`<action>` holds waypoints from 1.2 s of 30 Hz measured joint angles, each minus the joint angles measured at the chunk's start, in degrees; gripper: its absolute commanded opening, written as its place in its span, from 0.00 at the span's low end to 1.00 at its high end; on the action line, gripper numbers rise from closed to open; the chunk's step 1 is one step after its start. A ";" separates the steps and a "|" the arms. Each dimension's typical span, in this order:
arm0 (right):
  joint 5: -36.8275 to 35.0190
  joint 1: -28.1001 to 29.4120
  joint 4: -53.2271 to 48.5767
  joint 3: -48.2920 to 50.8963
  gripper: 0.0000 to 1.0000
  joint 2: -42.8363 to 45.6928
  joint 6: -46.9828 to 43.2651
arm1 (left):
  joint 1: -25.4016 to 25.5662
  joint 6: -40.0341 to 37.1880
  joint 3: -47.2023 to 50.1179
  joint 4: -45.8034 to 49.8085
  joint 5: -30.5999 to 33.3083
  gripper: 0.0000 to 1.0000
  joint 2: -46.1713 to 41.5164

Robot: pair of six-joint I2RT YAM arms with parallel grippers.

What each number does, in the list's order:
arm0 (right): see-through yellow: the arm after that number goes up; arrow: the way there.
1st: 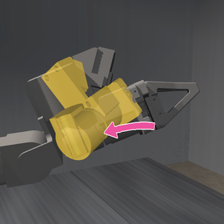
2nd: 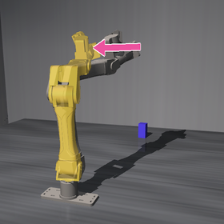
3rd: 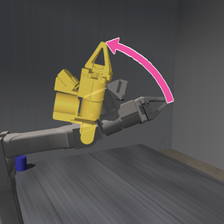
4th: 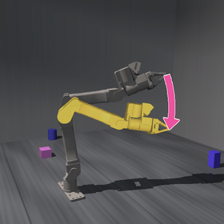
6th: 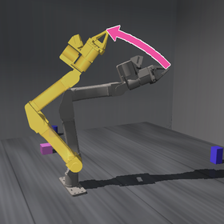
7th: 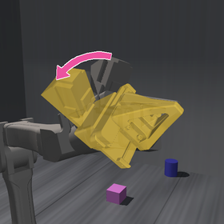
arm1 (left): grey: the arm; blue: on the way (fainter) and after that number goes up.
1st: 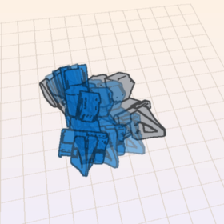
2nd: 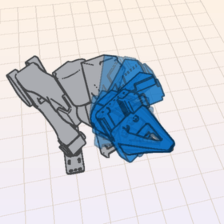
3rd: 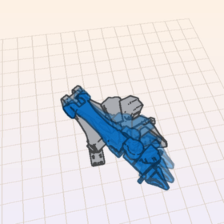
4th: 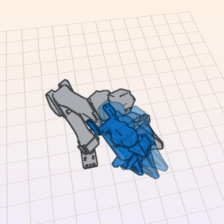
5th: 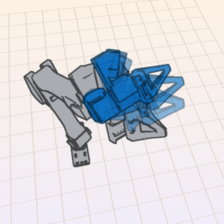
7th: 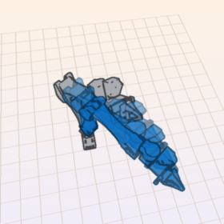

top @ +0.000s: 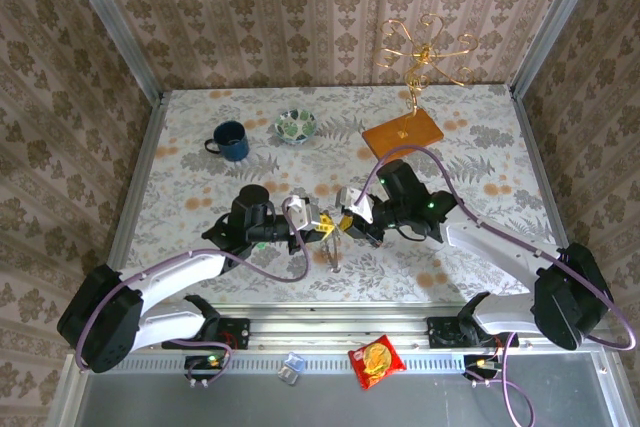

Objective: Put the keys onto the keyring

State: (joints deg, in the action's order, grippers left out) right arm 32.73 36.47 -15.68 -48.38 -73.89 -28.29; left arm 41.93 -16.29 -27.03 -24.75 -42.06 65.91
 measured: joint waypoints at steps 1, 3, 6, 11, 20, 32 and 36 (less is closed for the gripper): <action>0.11 0.00 0.00 0.00 0.00 0.07 0.00 | 0.00 0.00 0.17 -0.17 0.04 0.00 -0.02; 0.31 -0.02 0.00 0.00 0.04 0.26 0.00 | -0.02 0.00 0.37 -0.55 0.07 0.00 -0.02; 0.39 -0.22 0.44 0.37 0.23 1.44 0.33 | 0.00 0.02 0.44 -1.33 0.04 0.00 -0.04; 1.42 -0.24 3.28 2.25 0.25 3.76 1.51 | 0.00 1.79 1.40 -4.50 0.02 0.00 -0.02; 2.56 -0.33 6.71 3.04 0.23 3.74 2.84 | 0.00 6.47 2.82 -11.30 -0.26 0.00 0.92; 4.00 -0.72 9.09 3.37 0.00 3.72 3.63 | -0.09 9.68 3.56 -15.19 -0.81 0.00 1.66; 4.24 -0.85 8.63 3.37 0.00 3.67 3.52 | -0.07 9.90 3.72 -15.41 -0.72 0.16 1.77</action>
State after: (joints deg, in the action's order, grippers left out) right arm 36.97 35.62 -7.05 -45.01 -70.22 -24.77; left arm 41.87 -6.39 -23.31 -40.16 -42.78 67.68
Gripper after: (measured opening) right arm 0.053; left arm 0.063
